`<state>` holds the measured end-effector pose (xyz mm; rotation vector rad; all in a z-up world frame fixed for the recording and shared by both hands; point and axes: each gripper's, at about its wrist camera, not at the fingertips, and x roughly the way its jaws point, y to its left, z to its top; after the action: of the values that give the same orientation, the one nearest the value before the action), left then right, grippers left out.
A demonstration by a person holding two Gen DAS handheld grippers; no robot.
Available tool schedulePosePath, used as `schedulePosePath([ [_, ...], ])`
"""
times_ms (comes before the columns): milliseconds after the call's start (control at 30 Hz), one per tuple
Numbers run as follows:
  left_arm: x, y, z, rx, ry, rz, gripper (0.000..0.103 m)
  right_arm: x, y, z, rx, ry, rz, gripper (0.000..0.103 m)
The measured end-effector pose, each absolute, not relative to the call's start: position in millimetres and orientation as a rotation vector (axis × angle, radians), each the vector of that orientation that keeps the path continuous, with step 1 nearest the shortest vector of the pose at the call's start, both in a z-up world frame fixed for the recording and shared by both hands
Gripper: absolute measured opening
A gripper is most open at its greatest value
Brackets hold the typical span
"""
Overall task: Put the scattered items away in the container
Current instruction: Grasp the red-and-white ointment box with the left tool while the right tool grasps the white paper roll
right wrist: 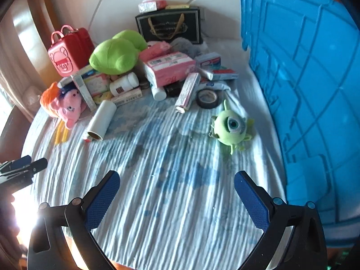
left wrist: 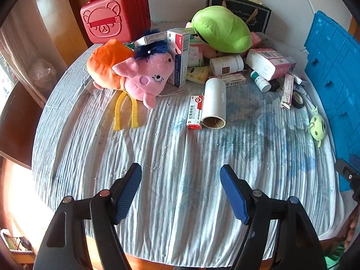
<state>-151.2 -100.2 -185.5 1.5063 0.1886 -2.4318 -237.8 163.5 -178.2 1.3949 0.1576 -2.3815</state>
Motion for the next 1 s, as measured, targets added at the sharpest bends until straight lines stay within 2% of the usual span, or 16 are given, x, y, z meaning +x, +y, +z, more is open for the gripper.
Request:
schedulePosePath([
  [133,-173.9,-110.7,-203.5,1.505,0.178,-2.399,0.072,-253.9,144.8,-201.3,1.44,0.198,-2.274,0.103],
  [500,-278.6,-127.9,-246.5,1.502,0.135,-2.476,0.072,-277.5,115.6,-206.1,1.435,0.274,-2.295,0.103],
  [667,-294.0,-101.7,-249.2,1.566,0.152,-2.64,0.072,-291.6,115.0,-213.8,1.507,0.288,-2.363,0.092],
  [767,-292.3,-96.9,-246.9,1.624,0.163,-2.696,0.072,-297.7,108.0,-216.3,1.527,0.259,-2.374,0.081],
  [833,-284.7,-109.8,-239.0,1.6,0.21,-2.701,0.072,-300.3,99.5,-215.5,1.517,0.236,-2.371,0.076],
  [900,-276.0,-129.9,-233.8,1.565,0.234,-2.665,0.072,-302.2,87.8,-215.1,1.499,0.216,-2.358,0.075],
  [1000,-269.3,-154.7,-241.1,1.568,0.211,-2.607,0.07,-308.2,61.8,-218.7,1.473,0.171,-2.291,0.067],
])
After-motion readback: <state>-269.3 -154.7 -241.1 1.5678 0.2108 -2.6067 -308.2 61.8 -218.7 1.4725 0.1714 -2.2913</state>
